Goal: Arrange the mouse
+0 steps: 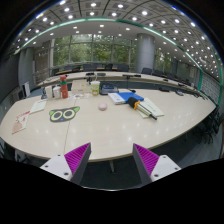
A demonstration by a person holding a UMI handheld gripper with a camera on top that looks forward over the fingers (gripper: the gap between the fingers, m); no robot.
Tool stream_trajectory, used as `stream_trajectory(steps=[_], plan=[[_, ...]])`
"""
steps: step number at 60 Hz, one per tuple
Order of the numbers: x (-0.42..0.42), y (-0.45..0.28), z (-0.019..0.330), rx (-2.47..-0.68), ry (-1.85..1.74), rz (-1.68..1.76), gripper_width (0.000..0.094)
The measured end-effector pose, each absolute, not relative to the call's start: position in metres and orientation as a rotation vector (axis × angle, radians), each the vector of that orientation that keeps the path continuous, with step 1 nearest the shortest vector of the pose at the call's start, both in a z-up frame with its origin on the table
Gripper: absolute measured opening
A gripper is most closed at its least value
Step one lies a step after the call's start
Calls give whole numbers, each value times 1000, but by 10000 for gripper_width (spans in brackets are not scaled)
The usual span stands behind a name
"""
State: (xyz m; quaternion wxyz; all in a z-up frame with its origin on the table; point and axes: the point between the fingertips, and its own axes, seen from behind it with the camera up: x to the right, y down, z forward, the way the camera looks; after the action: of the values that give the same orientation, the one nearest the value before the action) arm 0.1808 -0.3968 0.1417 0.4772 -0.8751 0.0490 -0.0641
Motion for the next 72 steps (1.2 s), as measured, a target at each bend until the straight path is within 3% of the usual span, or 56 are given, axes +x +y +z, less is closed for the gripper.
stream_trajectory(steps=[15, 40, 52, 59, 66, 72], plan=[[158, -280, 113, -2190, 60, -168, 832], [169, -11, 37, -2257, -16, -127, 822], [185, 62, -1, -2312, -23, -102, 784], [184, 78, -14, -2330, -29, -71, 706], [181, 86, -15, -2331, -13, -45, 490], [181, 85, -15, -2339, 6, -49, 432]])
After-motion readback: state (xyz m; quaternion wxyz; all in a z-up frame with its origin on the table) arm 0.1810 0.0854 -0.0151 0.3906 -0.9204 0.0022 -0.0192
